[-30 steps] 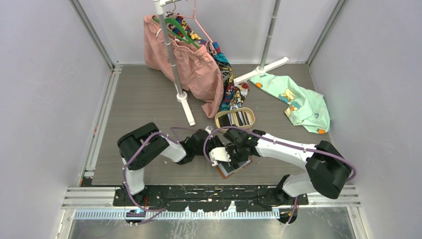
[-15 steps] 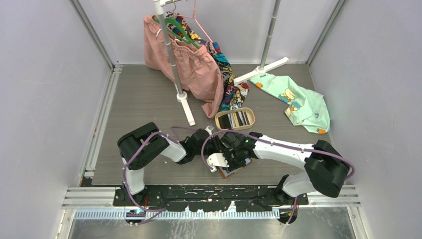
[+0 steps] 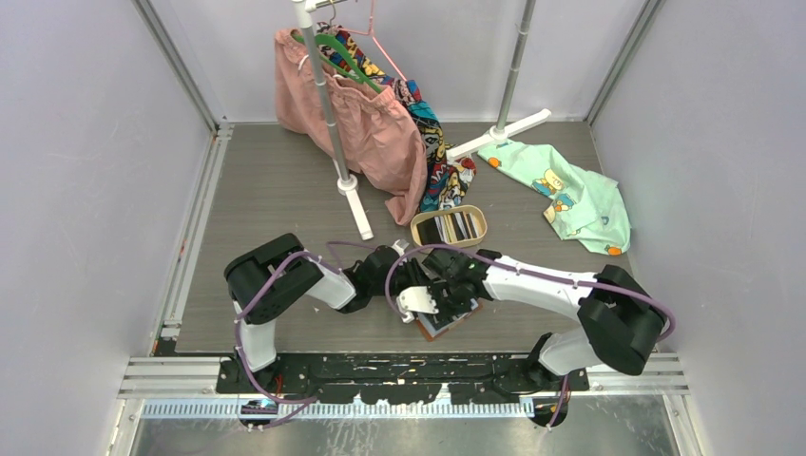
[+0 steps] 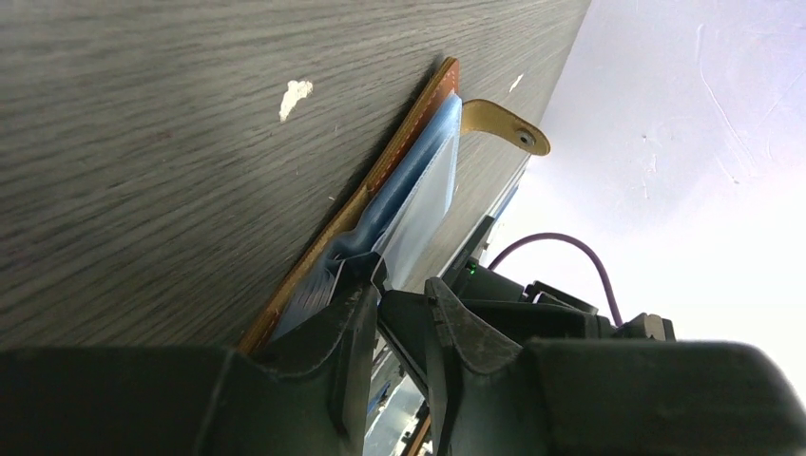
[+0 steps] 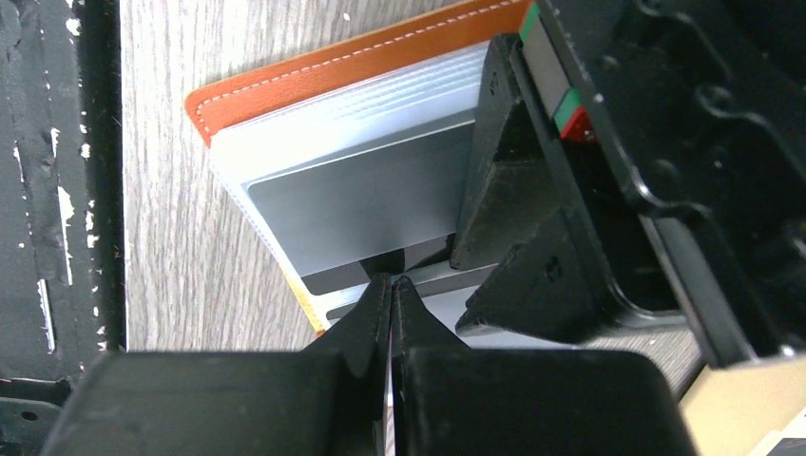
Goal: Put the credit cards into the card holder
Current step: Insert the credit card into the card holder.
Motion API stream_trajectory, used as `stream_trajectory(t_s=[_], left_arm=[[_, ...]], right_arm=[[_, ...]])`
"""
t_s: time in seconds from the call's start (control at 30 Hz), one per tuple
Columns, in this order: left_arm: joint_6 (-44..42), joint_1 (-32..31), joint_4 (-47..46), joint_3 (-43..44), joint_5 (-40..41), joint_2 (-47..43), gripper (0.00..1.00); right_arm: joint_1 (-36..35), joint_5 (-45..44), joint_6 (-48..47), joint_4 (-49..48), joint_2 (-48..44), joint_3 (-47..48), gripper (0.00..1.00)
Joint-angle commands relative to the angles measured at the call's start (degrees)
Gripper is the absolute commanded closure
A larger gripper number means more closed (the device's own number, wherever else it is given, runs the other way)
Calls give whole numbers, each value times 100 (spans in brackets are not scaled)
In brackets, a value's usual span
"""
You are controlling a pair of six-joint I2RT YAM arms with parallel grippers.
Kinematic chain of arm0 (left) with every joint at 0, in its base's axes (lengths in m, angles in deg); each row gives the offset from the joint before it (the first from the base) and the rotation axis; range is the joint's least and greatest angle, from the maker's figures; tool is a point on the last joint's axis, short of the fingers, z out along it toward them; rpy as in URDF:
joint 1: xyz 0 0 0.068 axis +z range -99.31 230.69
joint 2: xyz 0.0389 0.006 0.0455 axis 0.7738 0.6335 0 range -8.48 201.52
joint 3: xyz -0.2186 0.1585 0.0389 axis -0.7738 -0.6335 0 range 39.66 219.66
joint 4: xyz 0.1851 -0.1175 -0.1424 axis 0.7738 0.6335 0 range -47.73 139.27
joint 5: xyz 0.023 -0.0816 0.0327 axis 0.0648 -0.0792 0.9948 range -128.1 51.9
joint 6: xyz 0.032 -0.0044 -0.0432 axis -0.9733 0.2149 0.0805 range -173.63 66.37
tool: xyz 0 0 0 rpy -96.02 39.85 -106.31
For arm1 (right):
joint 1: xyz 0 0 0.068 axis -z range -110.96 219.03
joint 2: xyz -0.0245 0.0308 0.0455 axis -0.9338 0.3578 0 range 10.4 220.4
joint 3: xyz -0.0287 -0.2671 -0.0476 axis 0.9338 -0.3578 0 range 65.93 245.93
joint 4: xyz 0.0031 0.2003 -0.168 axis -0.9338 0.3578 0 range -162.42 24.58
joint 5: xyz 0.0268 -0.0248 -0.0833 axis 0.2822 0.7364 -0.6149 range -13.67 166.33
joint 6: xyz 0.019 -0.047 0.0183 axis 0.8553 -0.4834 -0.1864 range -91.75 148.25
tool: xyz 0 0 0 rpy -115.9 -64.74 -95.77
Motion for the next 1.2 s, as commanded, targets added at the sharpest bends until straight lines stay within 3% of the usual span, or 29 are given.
stream_trajectory(t_s=[0.0,0.1,0.2,0.4,0.5,0.7,0.9,0.93,0.97,1.07,1.17], left_arm=[[-289,-10,589,-47,-45,162,72],[-377,-14,612,-34,-51,82,72],[-595,-9,795,-18,16,-189,71],[-1534,-10,1540,-22,368,-1079,70],[-2162,-12,1849,-33,541,-1497,71],[-3193,-9,2421,-225,1022,-2504,71],[-3848,-9,2559,-814,1658,-3750,72],[-3899,-5,2376,-1005,1770,-3972,70],[-3907,-2,2221,-1211,1856,-4201,61],[-3628,34,1724,-1883,2313,-4774,29],[-3546,70,1617,-2292,2210,-5226,31]], right_arm=[[145,-211,-20,-13,-42,100,97],[262,39,30,110,-142,176,95],[558,911,104,465,-466,349,87],[1752,2306,659,1007,-1052,661,68],[2128,2793,916,1152,-1032,761,63],[2399,3016,1796,1338,-197,1165,61],[2402,2546,2755,1281,734,1486,60],[2399,2401,2873,1243,812,1509,59],[2398,2257,2956,1191,865,1524,59],[2396,1935,3146,1052,970,1526,55],[2396,1734,3245,1009,1146,1548,54]])
